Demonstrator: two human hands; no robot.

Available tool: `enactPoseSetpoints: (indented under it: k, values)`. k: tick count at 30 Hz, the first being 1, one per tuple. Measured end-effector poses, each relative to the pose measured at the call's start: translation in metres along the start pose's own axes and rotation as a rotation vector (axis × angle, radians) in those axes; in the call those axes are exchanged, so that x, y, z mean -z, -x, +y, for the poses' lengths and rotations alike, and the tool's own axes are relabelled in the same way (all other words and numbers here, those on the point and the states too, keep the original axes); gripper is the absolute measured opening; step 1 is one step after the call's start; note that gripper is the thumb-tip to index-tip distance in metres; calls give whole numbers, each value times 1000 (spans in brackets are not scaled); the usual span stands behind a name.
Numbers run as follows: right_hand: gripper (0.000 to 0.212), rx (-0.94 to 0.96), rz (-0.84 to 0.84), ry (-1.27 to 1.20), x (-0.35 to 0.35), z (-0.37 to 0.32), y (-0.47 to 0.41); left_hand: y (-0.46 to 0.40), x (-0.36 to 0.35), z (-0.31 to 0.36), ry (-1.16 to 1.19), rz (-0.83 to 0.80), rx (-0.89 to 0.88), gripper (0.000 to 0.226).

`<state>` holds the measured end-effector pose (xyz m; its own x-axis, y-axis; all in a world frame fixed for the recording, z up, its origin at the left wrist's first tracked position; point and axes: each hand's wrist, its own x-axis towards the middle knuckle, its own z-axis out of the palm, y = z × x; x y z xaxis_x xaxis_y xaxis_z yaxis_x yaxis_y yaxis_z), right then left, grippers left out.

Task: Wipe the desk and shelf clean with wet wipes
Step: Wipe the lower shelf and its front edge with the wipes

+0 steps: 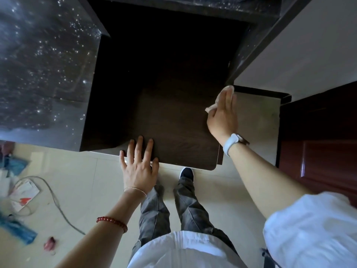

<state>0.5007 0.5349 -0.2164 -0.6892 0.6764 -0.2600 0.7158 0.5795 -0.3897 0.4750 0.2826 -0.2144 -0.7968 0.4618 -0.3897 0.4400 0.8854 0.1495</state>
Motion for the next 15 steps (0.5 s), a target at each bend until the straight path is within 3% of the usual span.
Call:
enactPoseSetpoints:
  k: [8,15]
  values:
    - [57,97,30,81,-45,-1,123,9,13,-22,39,13,-127,52]
    - [61,113,9,65,-87,-59,165,23,1,-75,-61,-68,-181,61]
